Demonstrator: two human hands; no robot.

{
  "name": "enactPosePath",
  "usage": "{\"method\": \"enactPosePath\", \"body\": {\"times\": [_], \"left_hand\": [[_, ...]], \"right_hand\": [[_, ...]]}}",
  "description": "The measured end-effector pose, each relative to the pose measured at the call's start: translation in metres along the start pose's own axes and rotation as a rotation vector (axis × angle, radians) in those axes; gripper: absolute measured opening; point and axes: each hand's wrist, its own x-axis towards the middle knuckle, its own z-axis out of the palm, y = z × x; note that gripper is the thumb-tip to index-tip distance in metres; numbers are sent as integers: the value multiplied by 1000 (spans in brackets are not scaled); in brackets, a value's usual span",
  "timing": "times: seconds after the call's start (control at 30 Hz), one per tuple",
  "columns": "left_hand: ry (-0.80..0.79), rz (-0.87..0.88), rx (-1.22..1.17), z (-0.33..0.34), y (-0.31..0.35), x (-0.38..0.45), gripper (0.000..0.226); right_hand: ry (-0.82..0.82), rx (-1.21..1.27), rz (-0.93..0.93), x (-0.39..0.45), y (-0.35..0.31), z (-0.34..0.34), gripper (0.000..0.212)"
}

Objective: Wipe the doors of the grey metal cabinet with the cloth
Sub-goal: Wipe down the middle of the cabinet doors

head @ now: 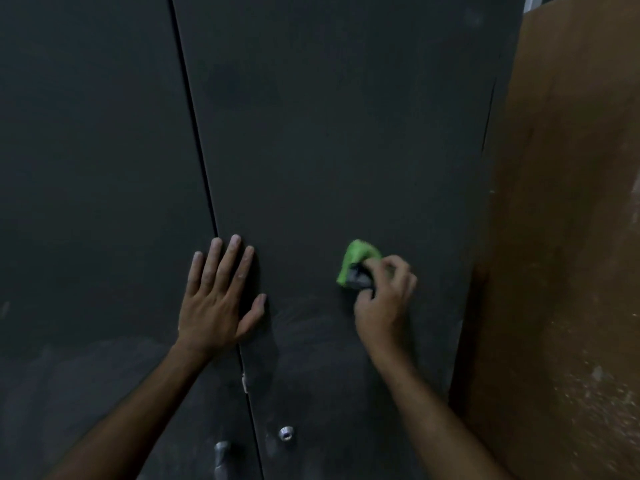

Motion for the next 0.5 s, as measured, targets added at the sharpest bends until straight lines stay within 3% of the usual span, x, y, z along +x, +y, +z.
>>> {"method": "enactPosePath", "body": {"times": [0.07, 0.13, 0.23, 0.3, 0.37, 0.5], "left_hand": [[-5, 1, -1, -1, -1, -1, 81], [-14, -4, -13, -2, -1, -1, 80], [-13, -11, -23, -2, 1, 0, 78], [-22, -13, -35, -3, 1, -1, 73], [-42, -16, -75, -7, 0, 0, 67], [-115, 4, -229, -24, -8, 2, 65]], "right_hand": [[-175, -54, -236, -47, -1, 10, 33], [-242, -71, -264, -72, 22, 6, 31], [-20, -15, 19, -32, 31, 0, 28], [92, 45, 55, 3, 0, 2, 36], [56, 89, -111, 3, -36, 13, 42], [-343, -2, -526, -86, -27, 28, 27]]}}
